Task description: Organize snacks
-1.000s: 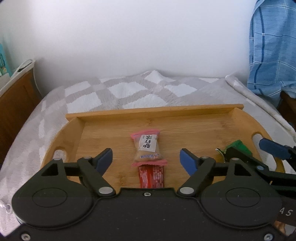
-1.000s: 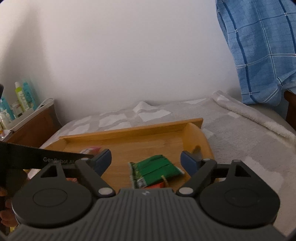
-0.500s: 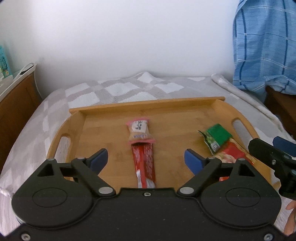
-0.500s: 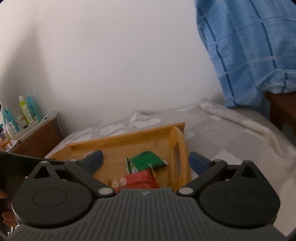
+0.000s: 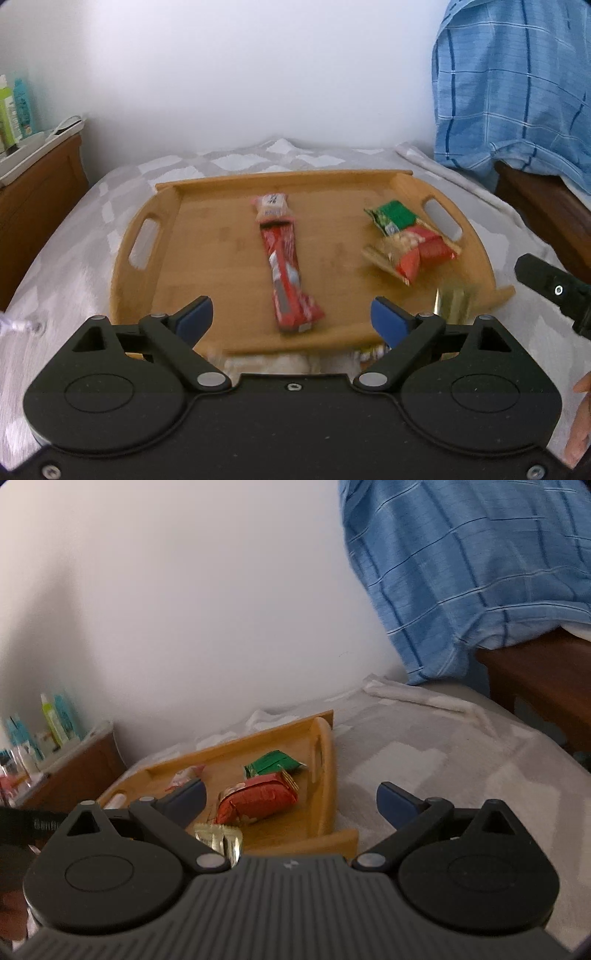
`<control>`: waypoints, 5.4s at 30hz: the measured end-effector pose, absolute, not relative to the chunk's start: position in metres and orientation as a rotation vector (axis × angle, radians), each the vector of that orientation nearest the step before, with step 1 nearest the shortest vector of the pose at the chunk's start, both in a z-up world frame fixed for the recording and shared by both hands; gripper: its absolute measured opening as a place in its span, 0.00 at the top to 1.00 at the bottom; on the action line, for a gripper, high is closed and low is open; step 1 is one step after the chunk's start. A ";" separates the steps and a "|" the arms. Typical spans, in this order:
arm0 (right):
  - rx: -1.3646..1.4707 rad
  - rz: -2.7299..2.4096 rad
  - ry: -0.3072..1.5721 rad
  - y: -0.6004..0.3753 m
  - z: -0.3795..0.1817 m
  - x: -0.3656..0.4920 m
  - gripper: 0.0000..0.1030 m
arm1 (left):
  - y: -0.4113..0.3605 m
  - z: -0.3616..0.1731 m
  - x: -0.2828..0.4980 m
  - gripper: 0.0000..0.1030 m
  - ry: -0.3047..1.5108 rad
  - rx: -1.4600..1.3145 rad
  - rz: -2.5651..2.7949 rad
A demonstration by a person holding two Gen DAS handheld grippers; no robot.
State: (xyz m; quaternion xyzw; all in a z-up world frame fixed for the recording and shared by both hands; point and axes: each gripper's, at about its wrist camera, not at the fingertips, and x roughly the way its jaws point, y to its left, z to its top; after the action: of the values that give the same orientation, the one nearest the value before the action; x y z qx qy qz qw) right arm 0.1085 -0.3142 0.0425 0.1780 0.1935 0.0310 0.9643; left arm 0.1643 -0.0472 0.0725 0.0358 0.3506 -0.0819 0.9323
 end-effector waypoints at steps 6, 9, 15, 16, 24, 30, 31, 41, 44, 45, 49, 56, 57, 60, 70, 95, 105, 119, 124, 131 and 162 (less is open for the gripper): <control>0.342 0.032 0.396 -0.302 0.036 0.074 0.00 | -0.036 0.065 0.122 0.10 0.680 0.088 -0.172; 0.345 0.030 0.415 -0.293 0.031 0.061 0.00 | -0.029 0.062 0.104 0.10 0.675 0.076 -0.178; 0.283 0.007 0.429 -0.271 0.022 0.038 0.00 | -0.021 0.056 0.072 0.10 0.670 0.043 -0.218; 0.270 0.003 0.429 -0.267 0.021 0.034 0.00 | -0.020 0.055 0.067 0.10 0.667 0.040 -0.222; 0.245 -0.014 0.472 -0.251 0.015 0.010 0.00 | -0.010 0.042 0.041 0.10 0.666 0.033 -0.206; 0.244 -0.017 0.509 -0.241 0.007 0.001 0.00 | 0.011 0.033 0.048 0.25 0.687 0.004 -0.135; 0.242 -0.020 0.517 -0.240 0.006 0.001 0.00 | 0.015 0.032 0.051 0.27 0.697 -0.006 -0.130; 0.116 -0.009 0.562 -0.221 -0.001 0.004 0.11 | 0.030 0.018 0.082 0.41 0.709 -0.012 -0.093; 0.084 -0.018 0.552 -0.216 -0.002 0.003 0.25 | 0.029 0.016 0.087 0.41 0.699 -0.020 -0.095; 0.075 -0.023 0.548 -0.216 -0.002 0.002 0.32 | 0.029 0.016 0.088 0.41 0.698 -0.024 -0.094; 0.076 -0.031 0.542 -0.218 -0.001 0.003 0.42 | 0.028 0.015 0.085 0.61 0.690 -0.005 -0.072; 0.067 -0.029 0.535 -0.216 -0.002 0.004 0.43 | 0.027 0.018 0.062 0.67 0.697 -0.020 -0.121; 0.065 -0.027 0.534 -0.215 -0.002 0.004 0.43 | 0.026 0.018 0.057 0.67 0.702 -0.025 -0.126; 0.063 -0.021 0.531 -0.215 -0.002 0.003 0.43 | 0.023 0.018 0.042 0.67 0.717 -0.040 -0.142; 0.040 -0.028 0.523 -0.212 -0.003 0.004 0.43 | 0.007 0.017 0.004 0.66 0.752 -0.058 -0.188; 0.017 -0.029 0.508 -0.208 -0.003 0.009 0.63 | -0.005 0.017 0.012 0.70 0.751 -0.056 -0.181; 0.065 -0.002 0.482 -0.216 0.012 -0.002 0.63 | 0.000 0.031 0.009 0.70 0.728 -0.101 -0.152; 0.137 -0.019 0.458 -0.246 0.044 -0.001 0.63 | 0.004 0.064 0.033 0.70 0.712 -0.075 -0.116; 0.176 -0.035 0.444 -0.260 0.060 0.012 0.63 | 0.011 0.083 0.054 0.70 0.683 -0.088 -0.122; 0.215 -0.018 0.446 -0.279 0.083 0.050 0.63 | 0.021 0.110 0.092 0.70 0.653 -0.101 -0.131; 0.123 0.156 0.617 -0.191 0.066 0.167 0.63 | 0.012 0.065 0.213 0.70 0.787 -0.104 -0.153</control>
State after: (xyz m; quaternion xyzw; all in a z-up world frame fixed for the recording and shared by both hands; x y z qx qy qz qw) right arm 0.1667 -0.1912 0.0659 0.0604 0.3032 0.0768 0.9479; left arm 0.2128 0.0125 0.0650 -0.0506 0.3827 -0.0747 0.9194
